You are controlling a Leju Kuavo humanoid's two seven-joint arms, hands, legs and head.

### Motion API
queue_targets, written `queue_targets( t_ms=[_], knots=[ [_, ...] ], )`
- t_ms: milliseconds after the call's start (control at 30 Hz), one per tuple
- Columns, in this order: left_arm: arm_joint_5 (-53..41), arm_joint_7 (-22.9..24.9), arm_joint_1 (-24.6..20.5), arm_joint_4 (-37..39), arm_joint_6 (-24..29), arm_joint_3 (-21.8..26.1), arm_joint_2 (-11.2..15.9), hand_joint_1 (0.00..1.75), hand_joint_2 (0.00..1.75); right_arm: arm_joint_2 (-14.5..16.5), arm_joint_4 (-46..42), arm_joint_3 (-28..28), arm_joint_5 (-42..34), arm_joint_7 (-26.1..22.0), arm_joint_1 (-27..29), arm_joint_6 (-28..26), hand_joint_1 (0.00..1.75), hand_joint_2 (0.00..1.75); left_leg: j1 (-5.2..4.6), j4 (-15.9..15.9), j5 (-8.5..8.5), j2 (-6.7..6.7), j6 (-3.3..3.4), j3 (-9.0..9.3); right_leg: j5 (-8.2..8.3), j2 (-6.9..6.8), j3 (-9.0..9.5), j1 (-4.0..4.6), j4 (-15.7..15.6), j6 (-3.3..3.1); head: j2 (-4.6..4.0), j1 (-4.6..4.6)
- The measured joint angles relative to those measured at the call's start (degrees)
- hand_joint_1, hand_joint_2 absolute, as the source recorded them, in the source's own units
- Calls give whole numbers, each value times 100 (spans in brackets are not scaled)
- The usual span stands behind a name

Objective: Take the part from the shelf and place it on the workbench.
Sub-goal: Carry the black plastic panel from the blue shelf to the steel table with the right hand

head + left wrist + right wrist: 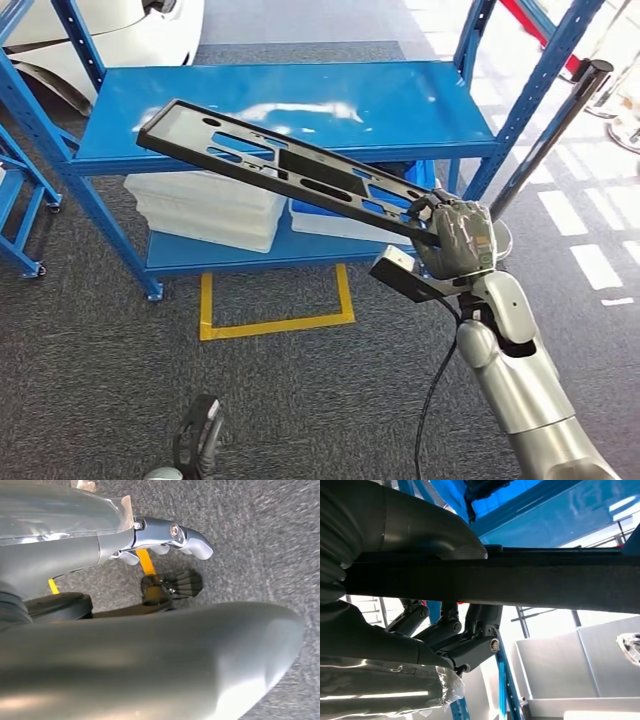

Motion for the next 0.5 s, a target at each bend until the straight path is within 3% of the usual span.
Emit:
queue_targets(
  t_ms=[67, 100, 200, 233, 267, 367, 433, 500],
  knots=[
    [-3, 1, 6, 0, 0, 3, 3, 0, 0, 1, 13, 1, -1, -1, 11, 4, 175, 175, -11, 1, 49, 81, 0, -62, -157, -20, -59, -9, 401, 18, 0, 1],
    [-3, 2, 6, 0, -1, 3, 4, 0, 0, 1, 19, 1, -1, -1, 14, 7, 175, 175, -16, 1, 69, 120, -5, -85, -86, -33, 78, -9, 267, 16, 0, 1],
    [-4, 2, 0, 0, -2, 3, 1, 0, 0, 2, 19, 2, 0, -1, -17, 10, 175, 175, -35, 2, 114, 228, -46, -114, 300, -232, 827, 40, -899, -70, 0, -1],
    [-4, 1, -3, 0, -2, 3, -1, 0, 0, 3, 18, 2, 0, -1, -32, 10, 175, 175, -43, 3, 131, 262, -72, -124, 358, -297, 966, 69, -1153, -106, 0, -3],
    [-5, 1, -2, 0, -2, 3, -3, 0, 0, 4, 18, 1, -1, -1, -42, 10, 175, 175, -47, 1, 151, 298, -103, -136, 370, -334, 1007, 96, -1262, -137, 0, -4],
    [-9, 3, 0, 1, -2, 4, -8, 0, 0, 2, 19, -5, 0, -1, -41, 11, 175, 175, -45, -13, 160, 349, -204, -170, 477, -235, 957, 96, -1336, -255, 0, -8],
    [-10, 3, -3, 2, -2, 5, -5, 0, 0, 6, 19, 0, 0, -2, -46, 12, 175, 175, -37, 252, -103, 195, -243, -291, 588, -178, 907, 65, -1407, -348, 0, -21],
    [-10, 3, 4, 2, -2, 5, 2, 0, 0, 15, 21, 7, -1, -2, -40, 14, 175, 175, -29, 948, -527, 28, -265, -543, 657, -101, 809, 65, -1394, -387, 0, -31]
  ],
)
